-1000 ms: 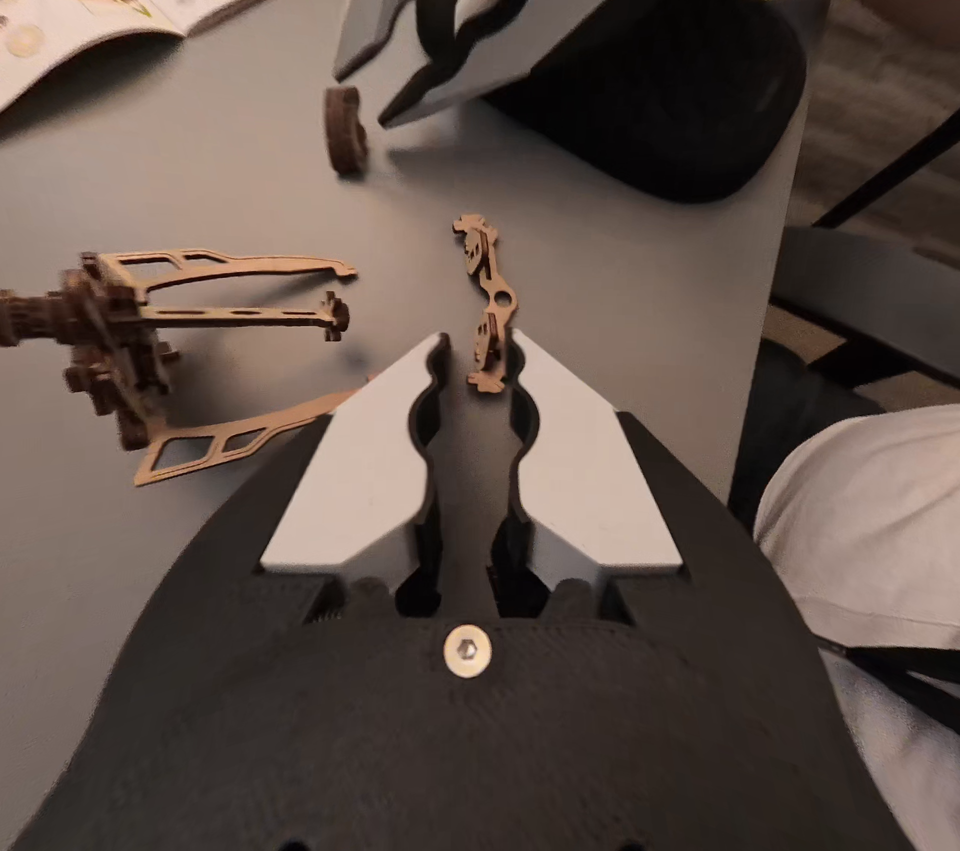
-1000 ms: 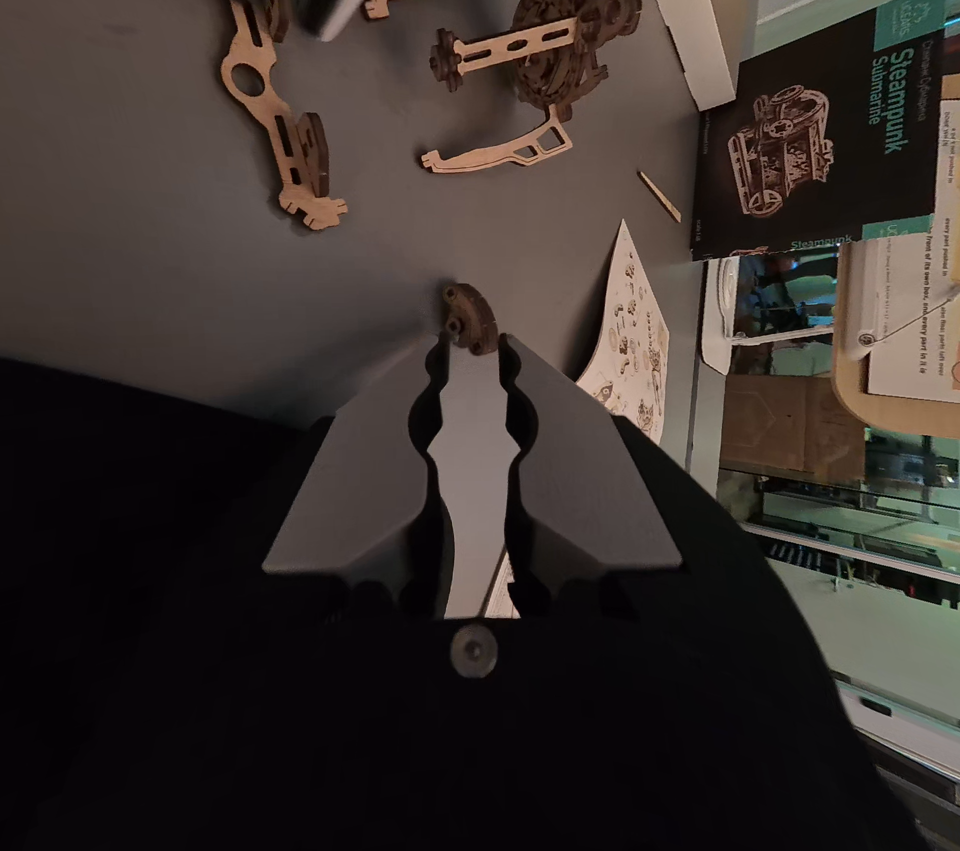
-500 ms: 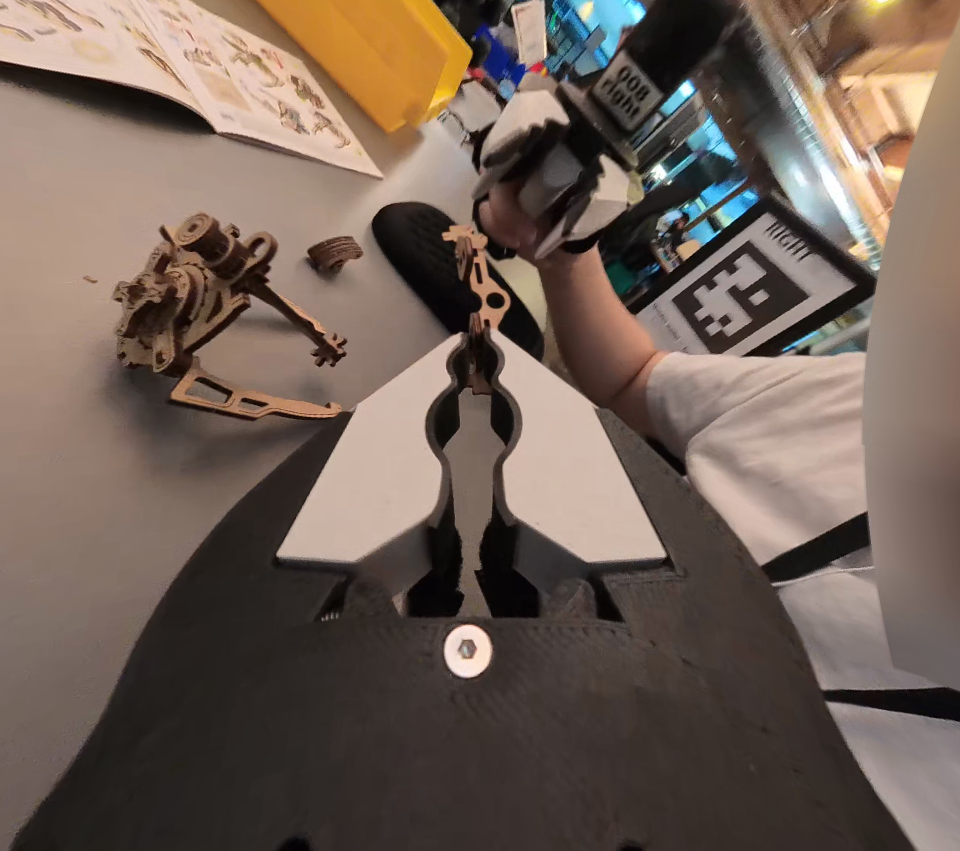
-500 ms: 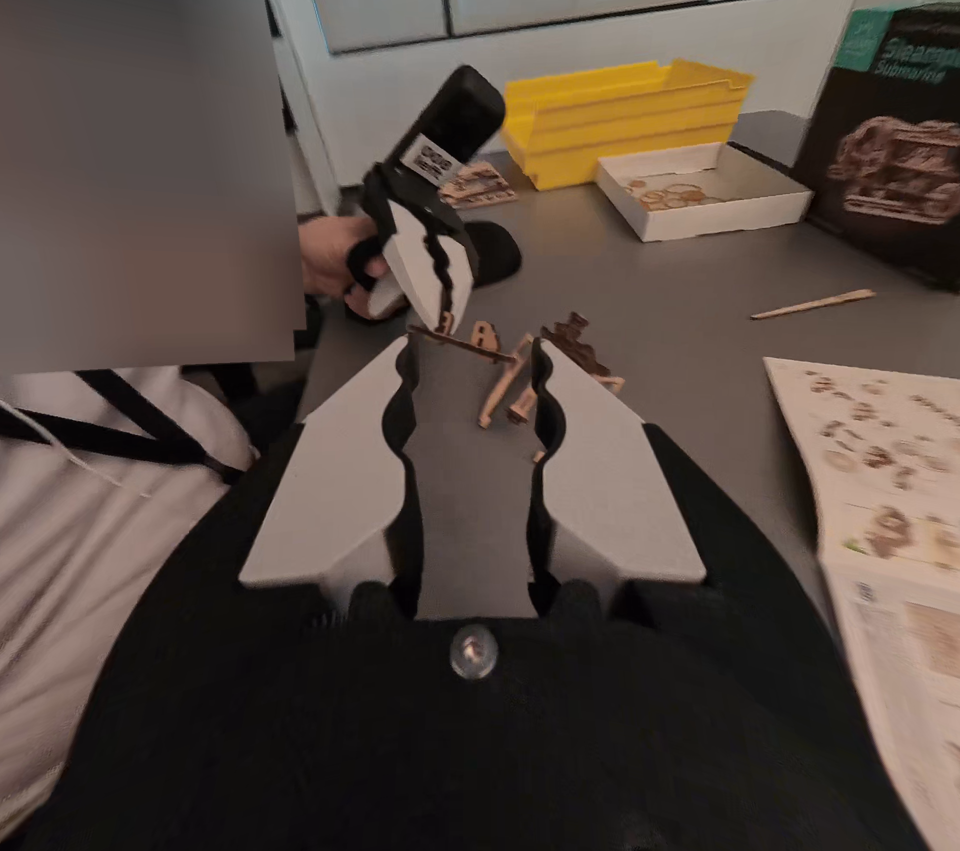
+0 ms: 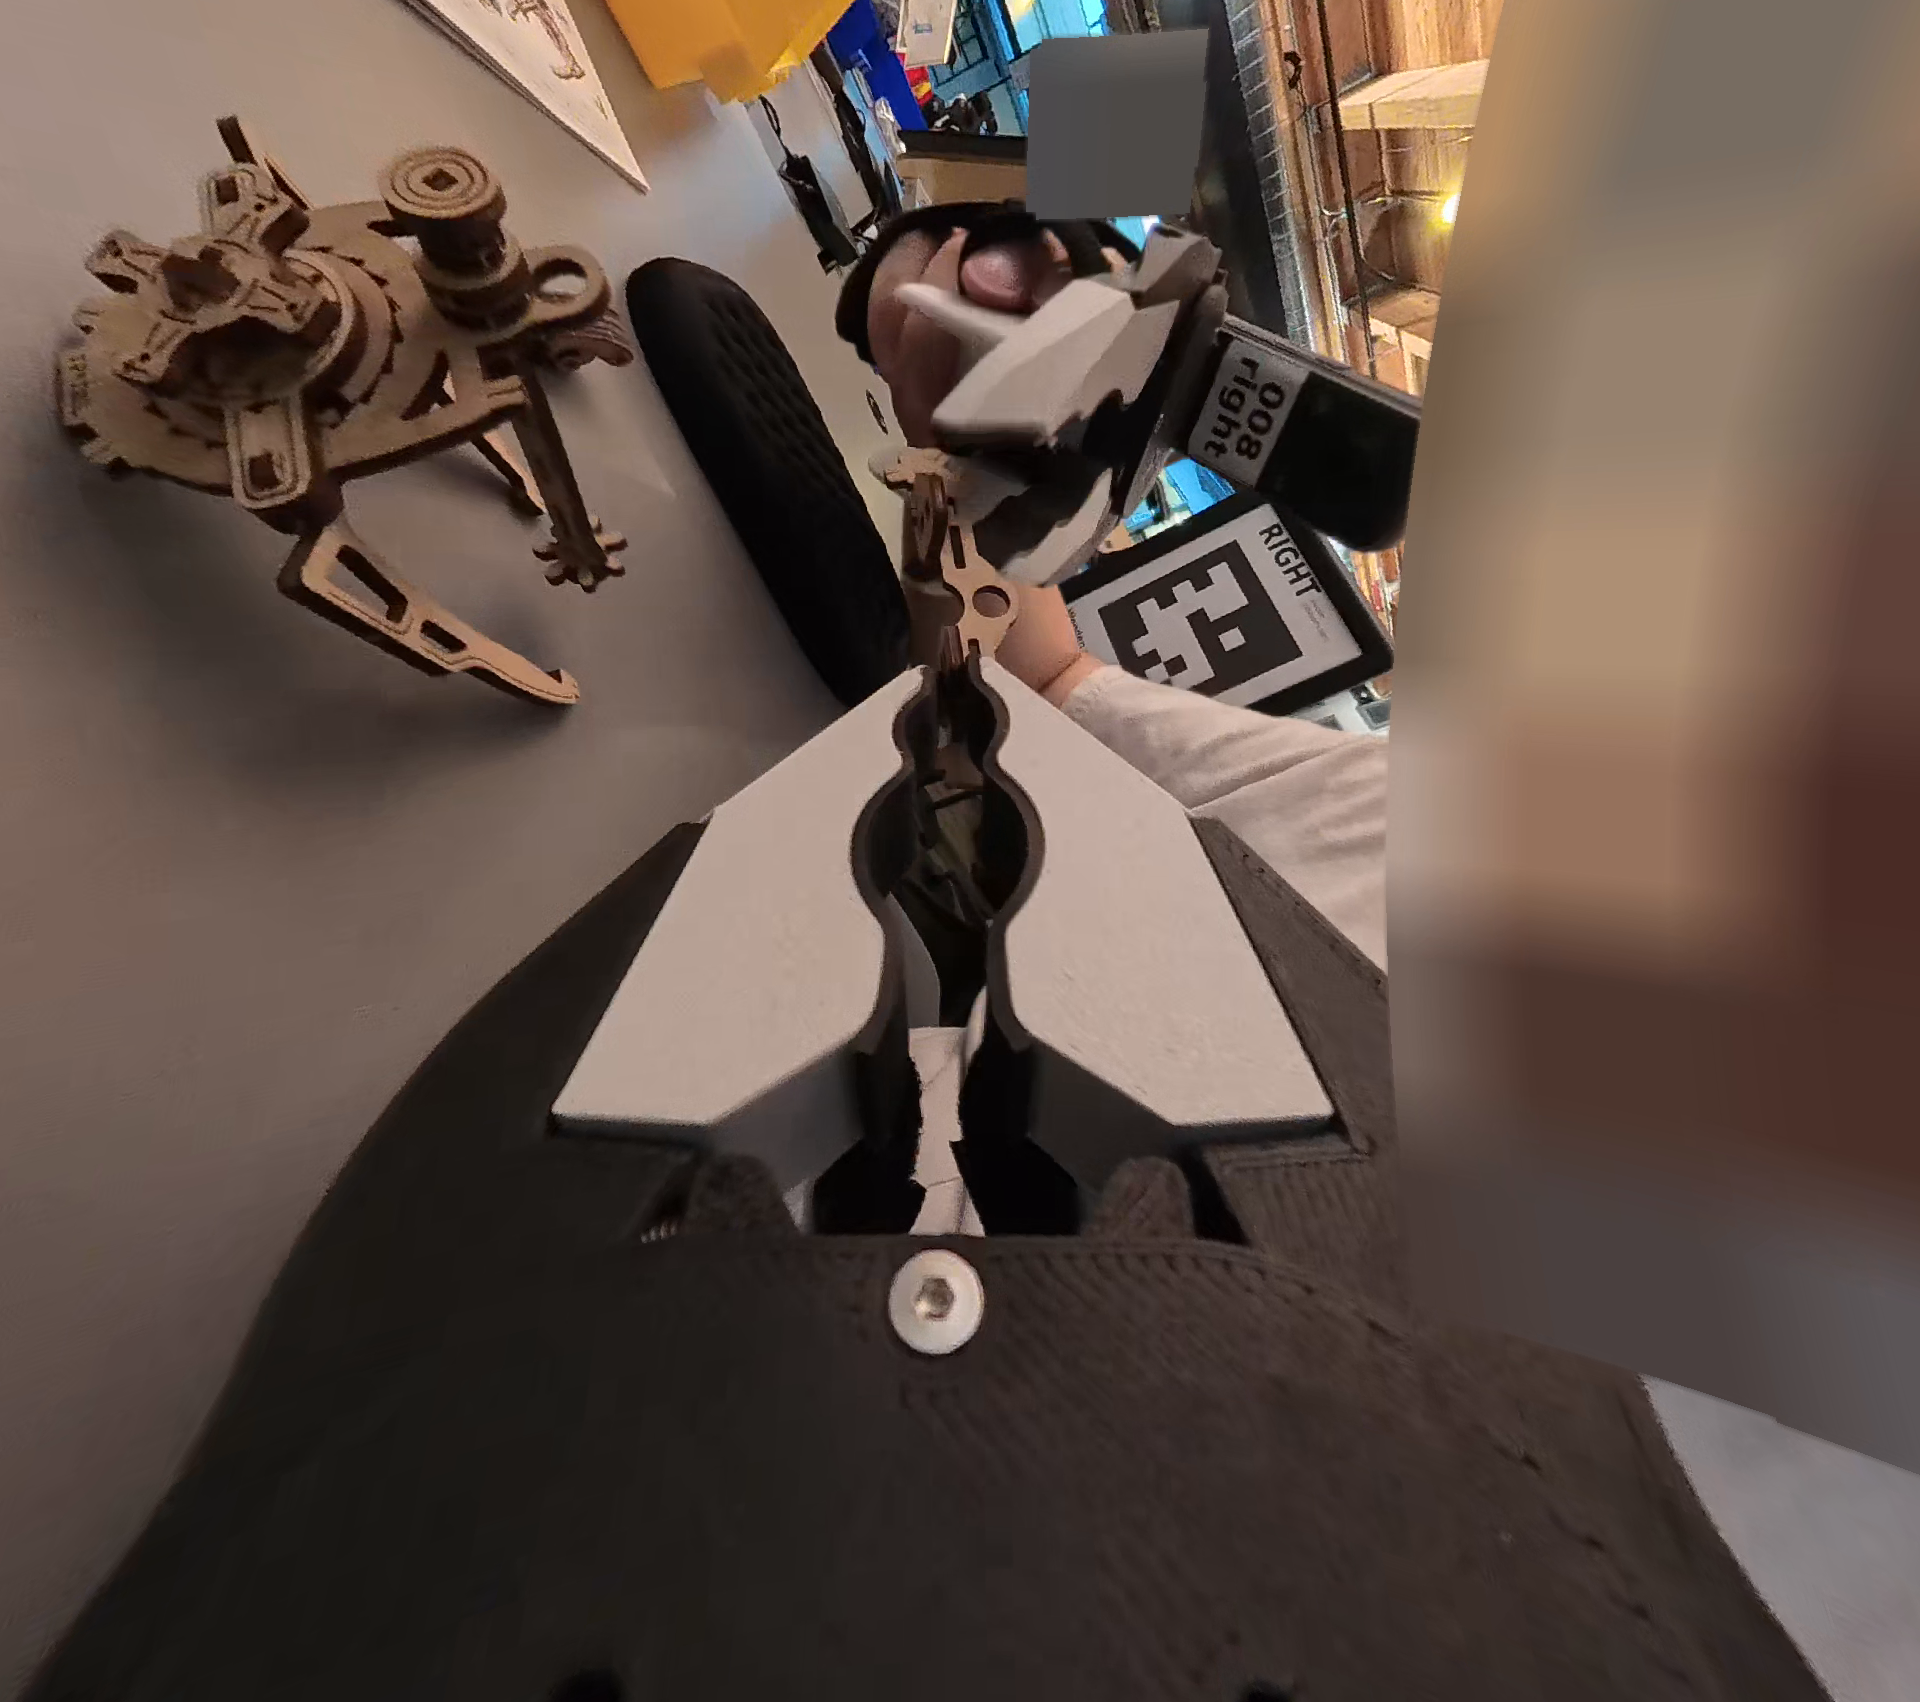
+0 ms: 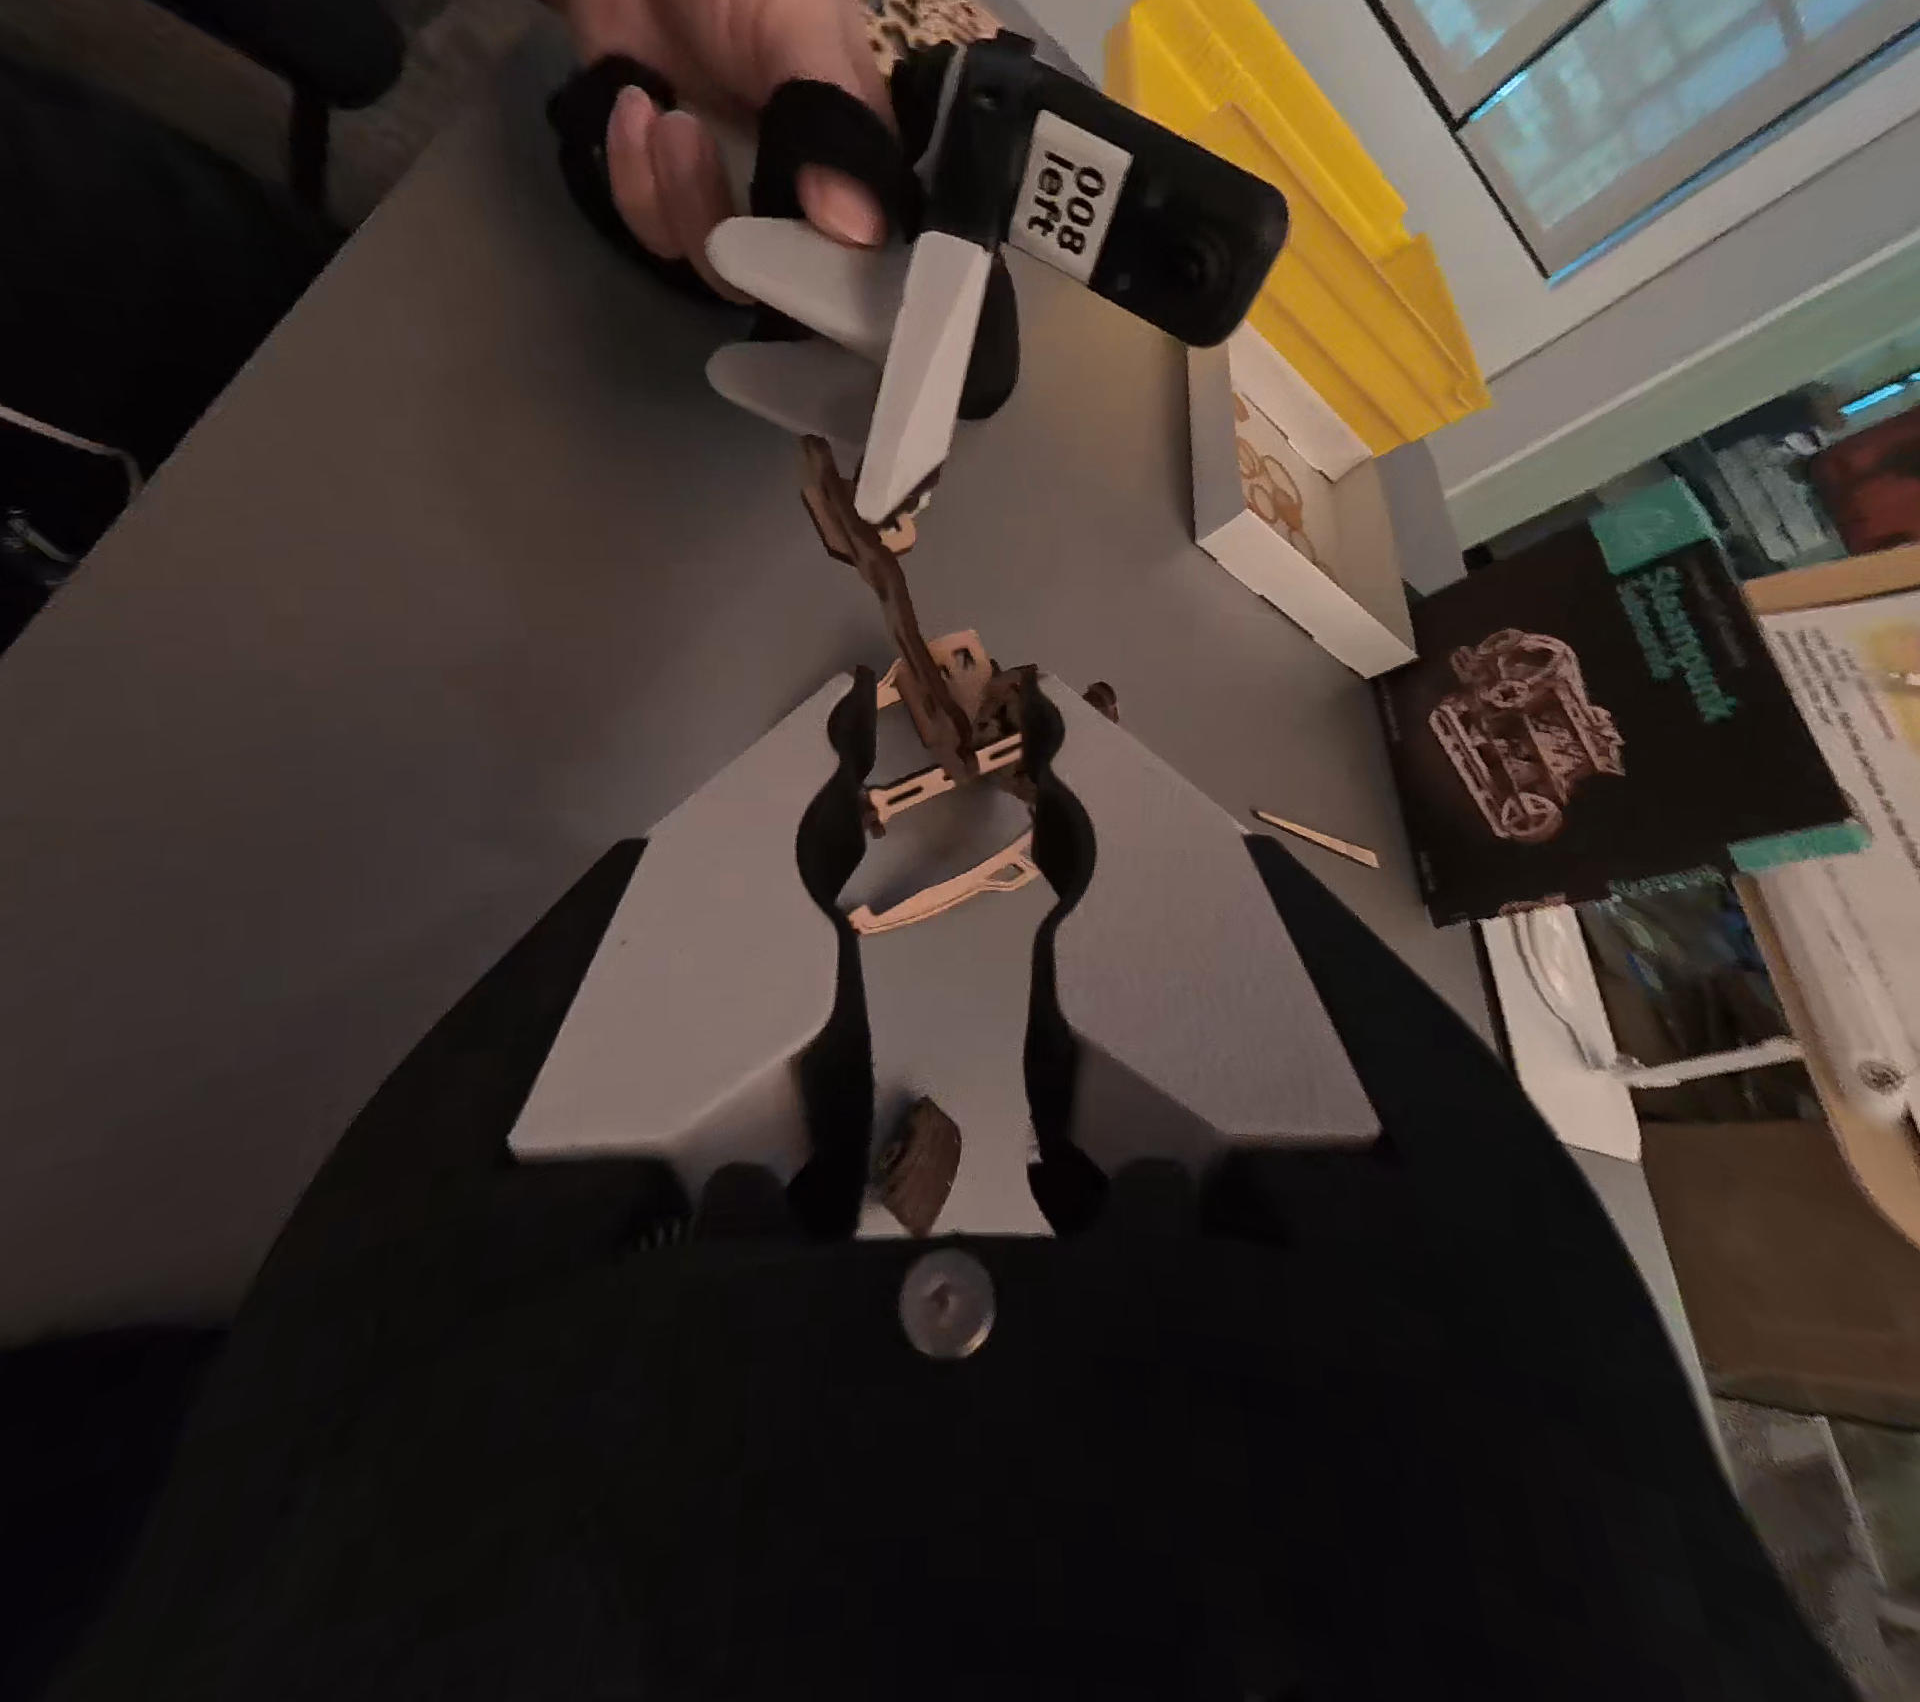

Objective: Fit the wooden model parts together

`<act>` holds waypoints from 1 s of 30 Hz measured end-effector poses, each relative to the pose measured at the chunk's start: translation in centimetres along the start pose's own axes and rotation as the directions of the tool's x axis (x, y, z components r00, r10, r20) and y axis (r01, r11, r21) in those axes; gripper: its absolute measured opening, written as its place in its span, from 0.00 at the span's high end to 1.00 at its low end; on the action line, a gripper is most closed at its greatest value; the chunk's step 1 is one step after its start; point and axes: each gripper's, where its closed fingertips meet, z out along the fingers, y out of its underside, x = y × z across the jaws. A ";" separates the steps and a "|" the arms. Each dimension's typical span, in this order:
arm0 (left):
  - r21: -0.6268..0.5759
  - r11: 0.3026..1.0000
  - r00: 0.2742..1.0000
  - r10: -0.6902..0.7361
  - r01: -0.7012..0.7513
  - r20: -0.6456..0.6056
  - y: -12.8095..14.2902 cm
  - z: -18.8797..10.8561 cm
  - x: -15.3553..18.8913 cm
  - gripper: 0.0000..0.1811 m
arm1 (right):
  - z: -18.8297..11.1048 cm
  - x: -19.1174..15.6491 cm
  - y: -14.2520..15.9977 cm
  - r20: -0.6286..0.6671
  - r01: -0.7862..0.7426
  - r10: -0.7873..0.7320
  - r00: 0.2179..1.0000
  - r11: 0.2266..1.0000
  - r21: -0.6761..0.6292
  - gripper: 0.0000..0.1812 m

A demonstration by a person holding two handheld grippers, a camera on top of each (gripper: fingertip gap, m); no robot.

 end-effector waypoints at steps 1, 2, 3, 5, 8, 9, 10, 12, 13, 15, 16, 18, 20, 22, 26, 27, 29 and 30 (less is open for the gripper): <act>-0.004 1.000 1.000 -0.002 0.002 -0.006 -0.1 0.1 0.0 0.99 | 0.3 -0.1 0.2 0.020 0.002 -0.001 1.000 1.000 -0.011 0.87; -0.008 1.000 1.000 -0.005 0.005 -0.006 -0.1 0.1 -0.1 0.99 | 0.4 -0.1 0.4 0.025 0.009 -0.009 1.000 1.000 -0.018 0.90; -0.012 1.000 1.000 -0.005 0.005 0.000 -0.2 0.1 -0.4 0.99 | 0.5 0.0 0.5 0.028 0.018 -0.017 0.999 1.000 -0.018 0.90; 0.001 1.000 1.000 -0.014 0.014 -0.002 -0.6 0.0 -0.7 0.99 | 0.6 0.4 0.8 0.029 0.012 -0.012 1.000 1.000 -0.016 0.90; 0.012 1.000 0.999 0.003 -0.003 0.035 -1.3 -0.4 -1.6 0.98 | 0.8 0.9 1.0 0.027 0.004 -0.005 1.000 1.000 0.008 0.91; 0.006 1.000 0.997 0.018 -0.019 0.069 -1.4 -0.6 -2.1 0.93 | 0.8 1.1 1.1 0.034 0.001 -0.002 0.999 1.000 0.018 0.91; -0.011 0.999 0.994 0.035 -0.034 0.099 -1.3 -0.8 -2.4 0.90 | 0.9 1.2 1.3 0.044 -0.003 0.002 0.999 1.000 0.022 0.91; -0.036 0.996 0.986 0.082 -0.077 0.146 -1.7 -1.4 -2.7 0.88 | 1.1 1.7 2.0 0.058 0.004 -0.005 0.998 1.000 0.019 0.90; -0.041 0.994 0.979 0.106 -0.100 0.175 -2.0 -1.8 -2.8 0.88 | 1.2 1.9 2.3 0.075 -0.002 0.000 0.997 1.000 0.028 0.90; -0.048 0.989 0.965 0.149 -0.142 0.215 -2.9 -2.5 -3.1 0.88 | 1.6 2.2 3.0 0.115 -0.040 0.035 0.993 0.998 0.043 0.91; -0.059 0.987 0.959 0.159 -0.149 0.236 -3.2 -2.7 -3.4 0.88 | 1.8 2.3 3.3 0.131 -0.049 0.042 0.990 0.997 0.051 0.91; -0.066 0.984 0.947 0.178 -0.166 0.269 -4.0 -3.0 -3.9 0.87 | 2.2 2.4 3.5 0.143 -0.035 0.023 0.989 0.996 0.079 0.91; -0.082 0.981 0.933 0.190 -0.173 0.306 -4.5 -3.2 -4.5 0.86 | 2.5 2.6 3.7 0.142 -0.030 0.017 0.990 0.996 0.085 0.91; -0.111 0.978 0.921 0.206 -0.179 0.329 -4.4 -3.1 -4.9 0.86 | 2.6 2.7 3.6 0.145 -0.022 0.007 0.989 0.994 0.104 0.91; -0.134 0.978 0.936 0.193 -0.159 0.294 -3.3 -1.8 -4.4 0.83 | 2.9 3.0 3.7 0.144 -0.004 -0.012 0.990 0.994 0.112 0.90; -0.120 0.978 0.937 0.199 -0.171 0.288 -3.3 -1.6 -4.2 0.82 | 3.0 3.0 3.8 0.144 0.005 -0.020 0.989 0.994 0.107 0.91; -0.105 0.970 0.913 0.244 -0.221 0.327 -3.3 -1.5 -4.4 0.82 | 3.4 2.7 4.2 0.160 0.017 -0.033 0.987 0.995 0.100 0.91; -0.105 0.963 0.896 0.268 -0.247 0.354 -3.2 -1.6 -4.6 0.82 | 3.5 2.8 4.3 0.158 0.017 -0.033 0.987 0.995 0.100 0.91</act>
